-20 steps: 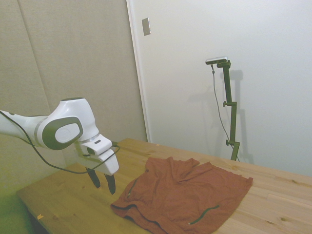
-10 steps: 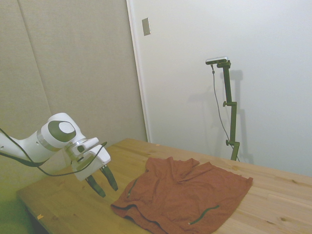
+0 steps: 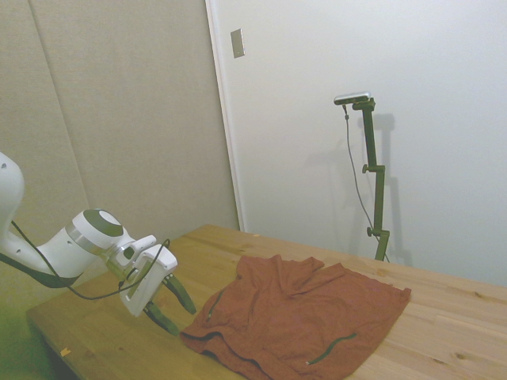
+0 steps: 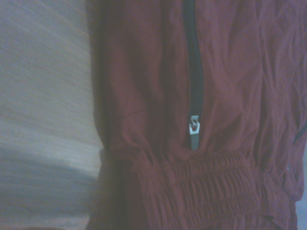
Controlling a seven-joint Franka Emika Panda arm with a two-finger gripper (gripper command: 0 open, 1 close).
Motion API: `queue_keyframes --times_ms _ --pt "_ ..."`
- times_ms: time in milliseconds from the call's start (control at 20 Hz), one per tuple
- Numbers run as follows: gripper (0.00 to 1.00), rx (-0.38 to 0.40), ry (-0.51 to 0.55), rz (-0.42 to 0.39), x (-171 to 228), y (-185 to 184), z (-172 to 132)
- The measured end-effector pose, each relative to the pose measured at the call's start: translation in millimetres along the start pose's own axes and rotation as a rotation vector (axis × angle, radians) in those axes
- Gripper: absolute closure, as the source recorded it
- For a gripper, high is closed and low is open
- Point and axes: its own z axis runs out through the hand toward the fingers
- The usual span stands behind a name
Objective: Fold the shorts
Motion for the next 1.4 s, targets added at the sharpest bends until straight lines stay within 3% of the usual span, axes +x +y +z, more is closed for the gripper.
queue_keyframes --times_ms 200,250,1400 --pt "0.00 0.000 -0.010 -0.003 2.9 -10.8 11.1" --pt "1.00 -0.005 -0.018 -0.002 3.5 -11.9 15.3" --pt "1.00 -0.008 -0.035 -0.008 5.4 -25.0 30.3"
